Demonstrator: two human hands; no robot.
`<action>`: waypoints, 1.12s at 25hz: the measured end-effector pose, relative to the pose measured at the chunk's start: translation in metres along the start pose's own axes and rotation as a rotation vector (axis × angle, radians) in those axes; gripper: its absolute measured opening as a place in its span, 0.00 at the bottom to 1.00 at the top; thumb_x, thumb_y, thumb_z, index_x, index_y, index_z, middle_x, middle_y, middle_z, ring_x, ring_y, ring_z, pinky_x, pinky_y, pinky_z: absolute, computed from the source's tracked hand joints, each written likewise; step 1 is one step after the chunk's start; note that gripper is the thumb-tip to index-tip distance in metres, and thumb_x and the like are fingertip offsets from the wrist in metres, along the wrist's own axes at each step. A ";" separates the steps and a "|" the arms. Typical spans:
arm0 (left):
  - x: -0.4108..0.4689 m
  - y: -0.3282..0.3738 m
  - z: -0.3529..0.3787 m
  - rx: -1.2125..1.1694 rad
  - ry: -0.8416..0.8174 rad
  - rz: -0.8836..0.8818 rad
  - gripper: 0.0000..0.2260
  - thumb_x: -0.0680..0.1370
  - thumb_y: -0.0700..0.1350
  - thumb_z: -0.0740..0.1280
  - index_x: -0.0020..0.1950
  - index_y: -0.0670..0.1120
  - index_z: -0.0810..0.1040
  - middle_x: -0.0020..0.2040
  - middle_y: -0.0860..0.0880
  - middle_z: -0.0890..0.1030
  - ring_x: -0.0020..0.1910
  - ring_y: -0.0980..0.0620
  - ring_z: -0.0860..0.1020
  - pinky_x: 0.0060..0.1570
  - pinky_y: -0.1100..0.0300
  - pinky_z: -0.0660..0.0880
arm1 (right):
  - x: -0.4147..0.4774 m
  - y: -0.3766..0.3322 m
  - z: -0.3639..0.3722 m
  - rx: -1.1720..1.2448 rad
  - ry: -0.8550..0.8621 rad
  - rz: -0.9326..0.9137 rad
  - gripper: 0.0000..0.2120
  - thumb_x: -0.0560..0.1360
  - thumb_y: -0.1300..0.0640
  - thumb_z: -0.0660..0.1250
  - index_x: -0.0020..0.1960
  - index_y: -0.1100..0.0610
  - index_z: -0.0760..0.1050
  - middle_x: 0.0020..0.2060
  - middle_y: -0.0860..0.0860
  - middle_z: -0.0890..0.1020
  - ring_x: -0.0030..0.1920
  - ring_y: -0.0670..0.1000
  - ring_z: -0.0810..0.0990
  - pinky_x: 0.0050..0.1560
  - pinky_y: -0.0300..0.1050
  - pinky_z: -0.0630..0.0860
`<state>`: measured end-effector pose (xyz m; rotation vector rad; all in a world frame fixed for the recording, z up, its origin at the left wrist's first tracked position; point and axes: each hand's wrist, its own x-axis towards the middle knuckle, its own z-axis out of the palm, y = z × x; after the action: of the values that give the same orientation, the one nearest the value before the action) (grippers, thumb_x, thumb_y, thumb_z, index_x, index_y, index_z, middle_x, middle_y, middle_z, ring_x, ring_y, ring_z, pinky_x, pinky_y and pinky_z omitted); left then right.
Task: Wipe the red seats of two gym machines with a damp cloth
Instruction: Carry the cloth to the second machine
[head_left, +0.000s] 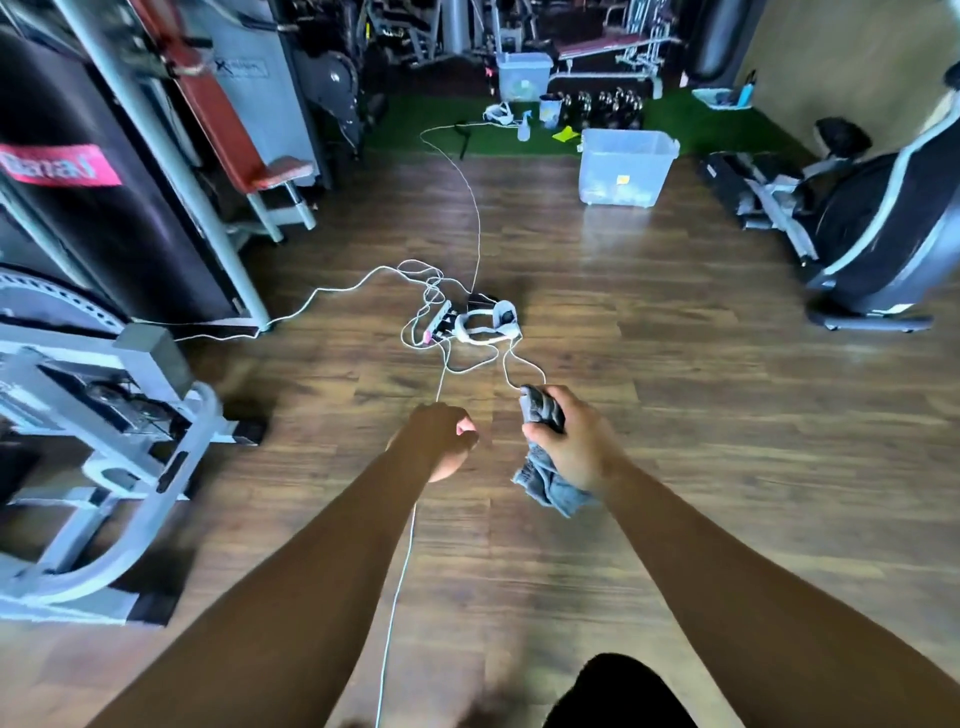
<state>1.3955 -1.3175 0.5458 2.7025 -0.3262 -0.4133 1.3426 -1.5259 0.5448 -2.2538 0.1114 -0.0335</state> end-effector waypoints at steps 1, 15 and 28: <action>0.020 -0.009 -0.008 -0.001 0.008 -0.004 0.12 0.82 0.51 0.65 0.58 0.51 0.85 0.61 0.49 0.85 0.63 0.47 0.80 0.62 0.57 0.75 | 0.026 -0.003 0.006 -0.007 -0.013 -0.002 0.21 0.75 0.52 0.73 0.66 0.51 0.75 0.52 0.49 0.84 0.52 0.52 0.82 0.50 0.41 0.71; 0.371 -0.082 -0.124 -0.070 0.073 -0.206 0.14 0.80 0.52 0.64 0.61 0.52 0.84 0.63 0.47 0.84 0.62 0.44 0.81 0.62 0.55 0.77 | 0.450 -0.029 0.045 -0.071 -0.216 -0.130 0.16 0.73 0.48 0.71 0.60 0.47 0.76 0.46 0.47 0.85 0.46 0.51 0.83 0.54 0.48 0.79; 0.655 -0.293 -0.299 0.013 0.080 -0.228 0.13 0.81 0.52 0.65 0.61 0.50 0.83 0.61 0.48 0.84 0.64 0.45 0.79 0.65 0.56 0.73 | 0.789 -0.150 0.186 -0.048 -0.215 -0.138 0.24 0.75 0.49 0.73 0.70 0.48 0.73 0.55 0.51 0.85 0.57 0.54 0.83 0.55 0.44 0.74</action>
<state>2.1520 -1.1371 0.5340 2.7698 0.0019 -0.3652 2.1504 -1.3600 0.5323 -2.2942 -0.1594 0.1387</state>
